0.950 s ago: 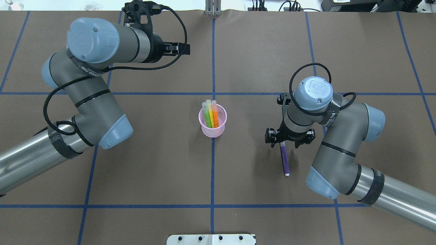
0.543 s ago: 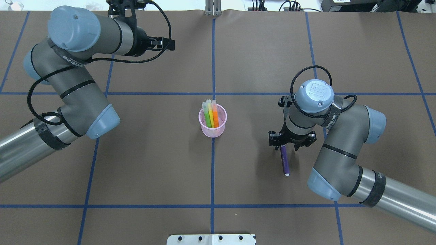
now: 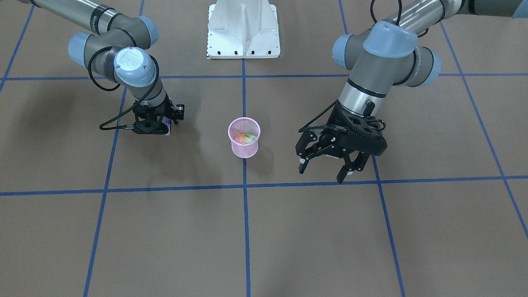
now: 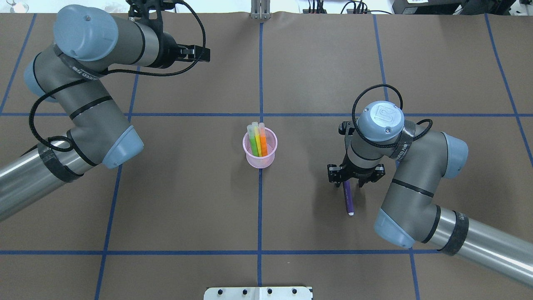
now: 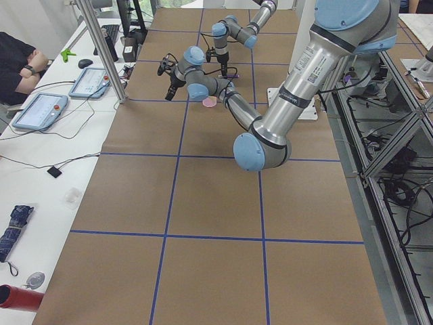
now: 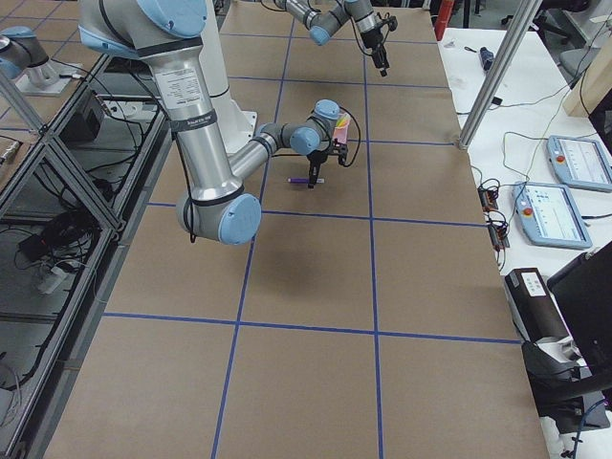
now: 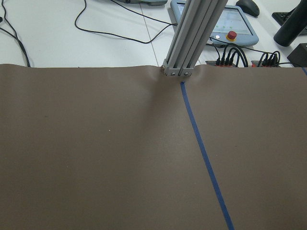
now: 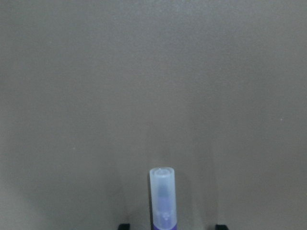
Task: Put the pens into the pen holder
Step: 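Lower the right gripper onto the purple marker and close while the left withdraws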
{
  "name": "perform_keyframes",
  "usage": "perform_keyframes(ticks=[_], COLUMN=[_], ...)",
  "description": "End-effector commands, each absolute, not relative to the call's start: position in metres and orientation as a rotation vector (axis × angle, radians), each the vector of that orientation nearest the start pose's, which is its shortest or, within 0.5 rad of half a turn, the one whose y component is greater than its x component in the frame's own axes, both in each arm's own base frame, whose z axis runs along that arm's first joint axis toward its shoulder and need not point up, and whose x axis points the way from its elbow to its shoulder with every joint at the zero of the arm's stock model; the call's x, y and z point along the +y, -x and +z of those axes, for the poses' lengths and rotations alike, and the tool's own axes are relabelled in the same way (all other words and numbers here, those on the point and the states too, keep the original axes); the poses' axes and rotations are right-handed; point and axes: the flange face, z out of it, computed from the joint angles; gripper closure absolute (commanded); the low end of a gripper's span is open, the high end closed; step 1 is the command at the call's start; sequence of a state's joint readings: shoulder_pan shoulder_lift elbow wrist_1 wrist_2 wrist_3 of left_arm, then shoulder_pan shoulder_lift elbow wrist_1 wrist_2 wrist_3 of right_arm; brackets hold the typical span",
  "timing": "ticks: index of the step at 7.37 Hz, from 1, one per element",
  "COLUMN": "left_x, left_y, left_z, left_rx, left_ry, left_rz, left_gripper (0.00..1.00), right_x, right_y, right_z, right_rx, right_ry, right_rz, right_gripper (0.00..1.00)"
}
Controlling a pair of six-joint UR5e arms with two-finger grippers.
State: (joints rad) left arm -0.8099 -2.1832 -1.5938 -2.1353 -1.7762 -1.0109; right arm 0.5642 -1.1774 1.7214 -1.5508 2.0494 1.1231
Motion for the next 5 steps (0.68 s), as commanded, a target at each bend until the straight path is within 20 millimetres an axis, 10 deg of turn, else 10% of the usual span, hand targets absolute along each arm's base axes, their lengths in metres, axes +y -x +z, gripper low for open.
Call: perform_keyframes(ticks=[1,5], left_x=[-0.5760,-0.5754], left_y=[-0.3910,-0.3918], left_z=[0.2201,0.2212], left_rx=[1.039,1.038], left_ry=[-0.617,-0.615], left_rz=[-0.097,-0.096], left_gripper=[0.02,0.07], right_x=[-0.4106,-0.4105], right_y=[0.4868,0.4869], right_z=[0.3745,0.3728], right_rx=[-0.707,-0.710], right_ry=[0.141,0.138], right_rz=[-0.024,-0.031], right_gripper=[0.46,0.80])
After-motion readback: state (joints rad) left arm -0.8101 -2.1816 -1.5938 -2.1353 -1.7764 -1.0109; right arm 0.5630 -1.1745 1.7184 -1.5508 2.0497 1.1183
